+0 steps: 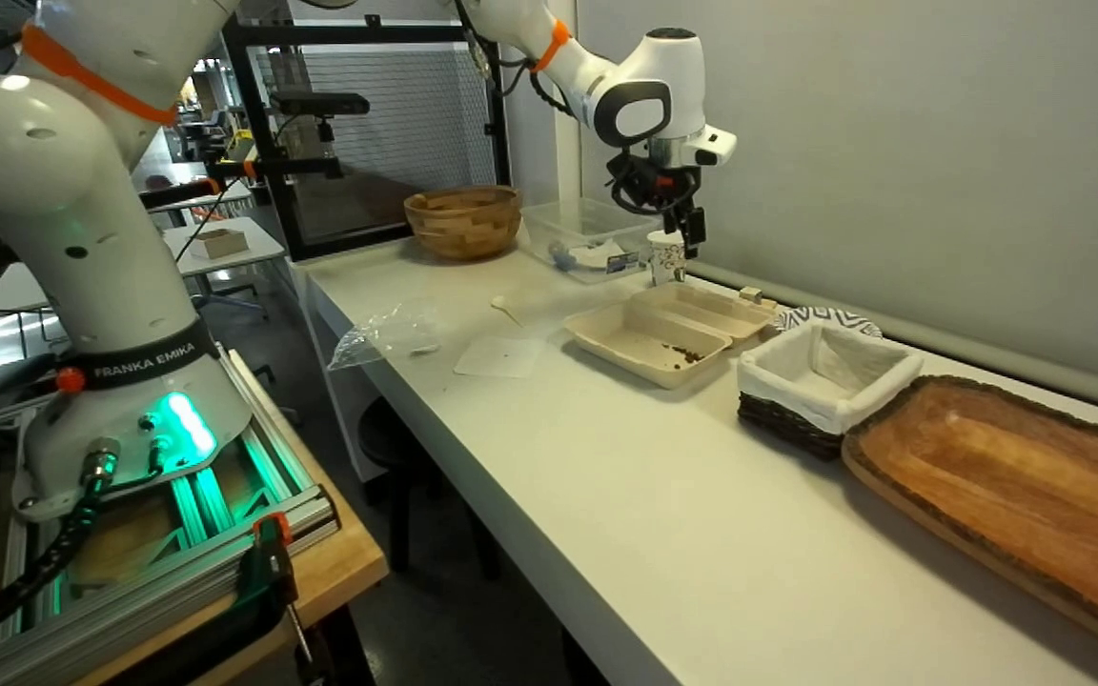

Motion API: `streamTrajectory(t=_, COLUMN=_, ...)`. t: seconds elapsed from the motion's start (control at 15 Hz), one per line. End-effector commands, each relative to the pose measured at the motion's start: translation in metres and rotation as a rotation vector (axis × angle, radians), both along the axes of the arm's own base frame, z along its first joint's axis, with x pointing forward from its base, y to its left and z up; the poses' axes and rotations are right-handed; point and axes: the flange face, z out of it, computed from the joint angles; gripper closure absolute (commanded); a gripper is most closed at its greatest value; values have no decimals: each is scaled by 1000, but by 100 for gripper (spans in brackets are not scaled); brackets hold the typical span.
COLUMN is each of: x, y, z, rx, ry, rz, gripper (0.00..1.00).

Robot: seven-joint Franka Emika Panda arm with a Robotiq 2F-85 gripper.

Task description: Move the takeaway food container to the right then move the coffee cup close to the edge of the counter

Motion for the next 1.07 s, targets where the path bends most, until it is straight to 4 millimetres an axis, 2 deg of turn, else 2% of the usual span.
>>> streamTrajectory(t=0.0, x=21, y=6, z=-17, rx=34, ry=-33, rz=-20, gripper=0)
streamTrajectory(t=0.07, x=23, y=8, z=-20, rx=40, ry=-36, rz=-19, gripper=7)
streamTrajectory(t=0.13, x=26, y=10, z=-23, rx=42, ry=-39, rz=-16, gripper=27)
streamTrajectory(t=0.4, x=30, y=14, z=-27, rx=36, ry=-38, rz=-7, gripper=58)
streamTrajectory(t=0.67, x=25, y=13, z=-23, rx=42, ry=-29, rz=-11, gripper=89)
streamTrajectory(t=0.8, x=23, y=16, z=-20, rx=51, ry=-33, rz=-9, gripper=100)
streamTrajectory(t=1.0, x=20, y=23, z=-13, rx=71, ry=-41, rz=3, gripper=100)
